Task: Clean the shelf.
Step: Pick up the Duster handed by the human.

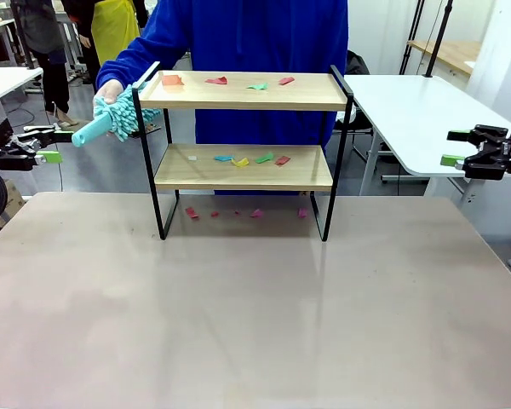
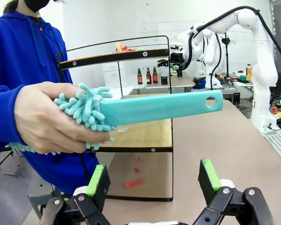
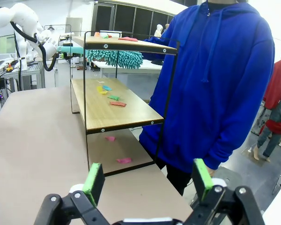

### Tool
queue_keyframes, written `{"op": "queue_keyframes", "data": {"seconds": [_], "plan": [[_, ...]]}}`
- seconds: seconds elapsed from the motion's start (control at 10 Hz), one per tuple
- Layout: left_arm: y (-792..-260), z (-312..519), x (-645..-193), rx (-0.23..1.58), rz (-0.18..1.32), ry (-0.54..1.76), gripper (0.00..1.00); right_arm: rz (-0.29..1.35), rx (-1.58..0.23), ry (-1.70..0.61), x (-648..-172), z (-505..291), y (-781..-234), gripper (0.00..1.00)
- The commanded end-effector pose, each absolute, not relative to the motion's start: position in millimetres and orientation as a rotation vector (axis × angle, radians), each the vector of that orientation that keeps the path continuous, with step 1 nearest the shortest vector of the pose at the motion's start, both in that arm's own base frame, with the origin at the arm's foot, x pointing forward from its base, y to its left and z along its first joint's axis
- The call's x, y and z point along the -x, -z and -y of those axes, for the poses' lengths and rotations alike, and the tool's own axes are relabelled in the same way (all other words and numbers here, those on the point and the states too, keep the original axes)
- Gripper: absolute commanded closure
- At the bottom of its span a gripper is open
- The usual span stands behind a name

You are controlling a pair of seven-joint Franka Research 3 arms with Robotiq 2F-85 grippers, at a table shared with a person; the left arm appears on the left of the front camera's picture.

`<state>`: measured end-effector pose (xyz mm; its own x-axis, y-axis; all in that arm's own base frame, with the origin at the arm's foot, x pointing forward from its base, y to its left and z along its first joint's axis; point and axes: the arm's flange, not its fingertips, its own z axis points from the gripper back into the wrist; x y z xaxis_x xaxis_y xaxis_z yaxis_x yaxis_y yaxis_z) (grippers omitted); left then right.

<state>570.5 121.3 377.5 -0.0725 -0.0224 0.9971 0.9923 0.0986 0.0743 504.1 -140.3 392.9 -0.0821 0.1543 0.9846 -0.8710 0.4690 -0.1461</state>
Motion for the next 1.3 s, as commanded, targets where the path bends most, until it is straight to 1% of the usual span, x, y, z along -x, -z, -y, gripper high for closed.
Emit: {"op": "queue_keyframes", "data": {"seconds": [0.0, 0.1, 0.3, 0.4, 0.6, 0.7, 0.8, 0.9, 1.1, 1.2], "plan": [[-380, -122, -570, 1.083, 1.295, 1.204, 0.0, 1.398, -0.684, -0.974, -504, 140, -395, 0.0], [-377, -121, -571, 1.086, 1.294, 1.197, 0.0, 1.398, -0.684, -0.974, -504, 140, -395, 0.0], [-436, -115, -566, 0.958, 1.176, 1.072, 0.0, 1.398, -0.684, -0.974, -504, 140, -395, 0.0], [-465, -112, -561, 0.861, 1.117, 1.05, 0.0, 1.398, -0.684, -0.974, -504, 140, -395, 0.0], [-521, -104, -540, 0.824, 1.054, 1.022, 0.0, 1.398, -0.684, -0.974, -504, 140, -395, 0.0], [-553, -94, -526, 0.763, 0.964, 0.961, 0.0, 1.398, -0.684, -0.974, -504, 140, -395, 0.0], [-573, -82, -517, 0.74, 0.938, 0.823, 0.0, 1.398, -0.684, -0.974, -504, 140, -395, 0.0], [-590, -69, -510, 0.661, 0.881, 0.719, 0.0, 1.398, -0.684, -0.974, -504, 140, -395, 0.0], [-616, -50, -491, 0.6, 0.79, 0.651, 0.0, 1.398, -0.684, -0.974, -504, 140, -395, 0.0], [-628, -37, -479, 0.527, 0.754, 0.591, 0.0, 1.398, -0.684, -0.974, -504, 140, -395, 0.0]]}}
